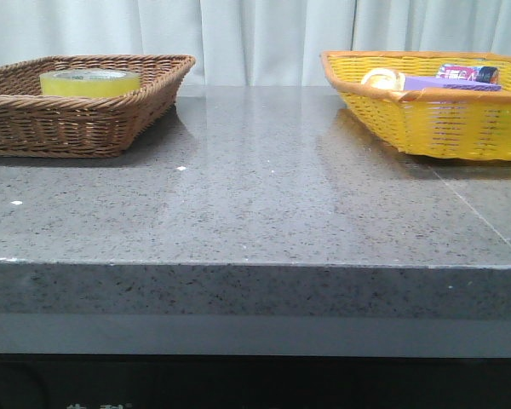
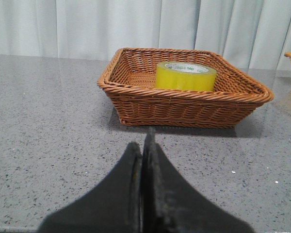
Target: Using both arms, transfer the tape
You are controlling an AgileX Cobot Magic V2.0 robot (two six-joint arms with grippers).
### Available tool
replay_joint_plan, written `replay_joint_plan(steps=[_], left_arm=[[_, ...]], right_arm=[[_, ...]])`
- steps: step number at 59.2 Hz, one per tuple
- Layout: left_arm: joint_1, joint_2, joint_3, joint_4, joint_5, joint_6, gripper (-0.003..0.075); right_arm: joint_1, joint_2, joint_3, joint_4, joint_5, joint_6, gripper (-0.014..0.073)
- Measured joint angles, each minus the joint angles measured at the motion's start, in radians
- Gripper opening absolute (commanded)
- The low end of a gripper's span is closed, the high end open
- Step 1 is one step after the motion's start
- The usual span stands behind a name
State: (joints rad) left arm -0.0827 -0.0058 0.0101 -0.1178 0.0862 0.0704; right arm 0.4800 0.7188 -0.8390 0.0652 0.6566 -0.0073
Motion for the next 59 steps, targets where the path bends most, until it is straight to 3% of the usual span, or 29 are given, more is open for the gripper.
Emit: replay_joint_plan(steps=[28,40,59], left_arm=[[0.0,0.0,0.0,0.0,0.0,0.0,-0.002],[0.0,0.0,0.0,0.0,0.0,0.0,-0.002],[0.0,0.0,0.0,0.0,0.0,0.0,-0.002]], right_arm=[[-0.016,-0.025,0.002,0.0,0.0,0.0,-0.0068],[-0.19,-0.186,0.101,0.006,-0.084,0.0,-0.0068],[-0.399,-0.496,0.474,0.008,-0.366,0.0,-0.0068]])
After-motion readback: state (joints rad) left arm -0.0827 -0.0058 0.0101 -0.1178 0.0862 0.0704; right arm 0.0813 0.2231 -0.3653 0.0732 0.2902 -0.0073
